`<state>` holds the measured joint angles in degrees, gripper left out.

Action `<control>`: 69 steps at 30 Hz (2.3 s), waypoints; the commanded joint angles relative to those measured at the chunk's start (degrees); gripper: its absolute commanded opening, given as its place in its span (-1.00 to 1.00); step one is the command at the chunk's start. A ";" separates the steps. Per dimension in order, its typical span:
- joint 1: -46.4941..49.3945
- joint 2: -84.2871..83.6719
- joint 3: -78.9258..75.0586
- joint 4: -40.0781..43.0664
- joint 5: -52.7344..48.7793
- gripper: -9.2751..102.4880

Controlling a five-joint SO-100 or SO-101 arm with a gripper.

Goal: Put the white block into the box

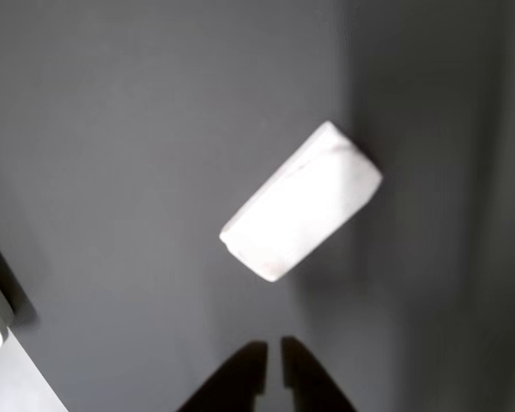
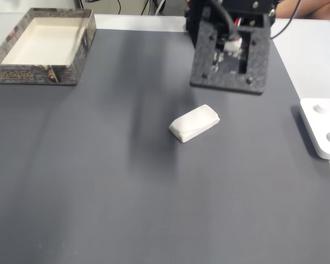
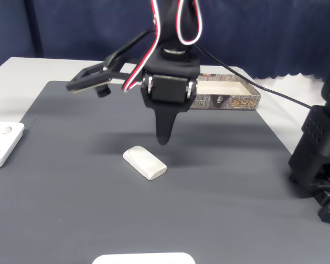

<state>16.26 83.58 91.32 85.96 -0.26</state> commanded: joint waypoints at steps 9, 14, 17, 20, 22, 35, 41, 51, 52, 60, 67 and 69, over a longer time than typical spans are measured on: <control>-1.49 -2.64 -6.77 1.14 -0.97 -0.86; -0.88 -2.72 -6.68 1.14 -2.72 -0.86; -0.88 -2.90 -6.50 1.14 -3.43 -0.86; -0.70 -3.43 -6.50 1.14 -4.83 -0.86; -0.62 -3.60 -6.59 1.14 -7.21 -0.86; 0.97 -2.11 -6.15 -3.69 -27.51 -0.86; 1.93 -0.44 -4.13 -3.52 -34.72 -0.86; 3.60 -0.62 -3.43 -3.16 -38.94 -0.86; 3.87 -0.79 -3.25 -2.99 -38.94 -0.86; 4.75 -2.02 -3.69 -3.08 -41.13 -0.86; 4.75 -5.80 -6.86 -4.57 -40.78 -0.86; 4.92 -6.77 -7.21 -6.94 -37.97 -0.86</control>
<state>19.95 76.55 88.24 81.65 -40.61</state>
